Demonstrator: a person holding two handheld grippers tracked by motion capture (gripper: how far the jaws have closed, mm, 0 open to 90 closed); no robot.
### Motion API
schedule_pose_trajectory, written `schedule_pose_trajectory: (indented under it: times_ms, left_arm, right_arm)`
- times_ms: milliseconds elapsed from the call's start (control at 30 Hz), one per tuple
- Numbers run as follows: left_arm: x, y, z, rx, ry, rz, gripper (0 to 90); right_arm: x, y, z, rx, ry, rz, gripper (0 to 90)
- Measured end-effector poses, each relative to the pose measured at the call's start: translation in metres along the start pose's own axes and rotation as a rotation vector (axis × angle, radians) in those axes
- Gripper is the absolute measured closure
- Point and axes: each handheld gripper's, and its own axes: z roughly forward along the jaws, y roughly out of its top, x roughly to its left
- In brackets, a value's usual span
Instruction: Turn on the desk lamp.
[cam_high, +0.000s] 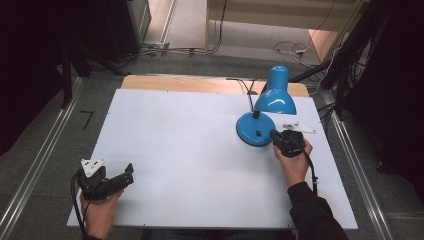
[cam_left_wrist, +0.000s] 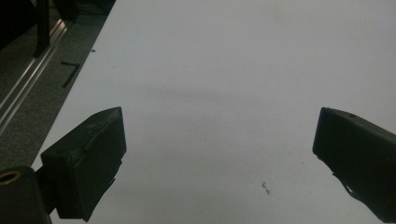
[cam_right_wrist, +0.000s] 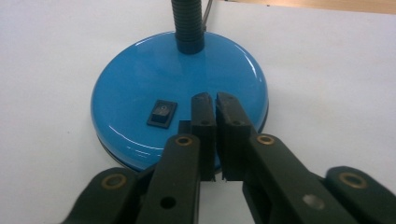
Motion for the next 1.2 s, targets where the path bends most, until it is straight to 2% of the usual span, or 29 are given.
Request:
schedule_pose_trajectory:
  times_ms: [100,367,800,1200]
  left_arm:
    - [0.0,0.0,0.0,0.0,0.0,0.0,3.2]
    - [0.0,0.0,0.0,0.0,-0.002,-0.001,3.3]
    - [0.0,0.0,0.0,0.002,-0.004,-0.002,3.3]
    - [0.001,0.0,0.001,0.002,-0.004,-0.003,3.3]
  right_arm:
    - [0.002,0.001,0.002,-0.002,0.012,-0.003,87.4]
    - [0.009,0.002,0.009,0.002,0.023,-0.025,87.9]
    - [0.016,0.004,0.022,0.01,0.051,-0.022,88.0]
    - [0.017,0.005,0.026,0.01,0.047,-0.023,87.9]
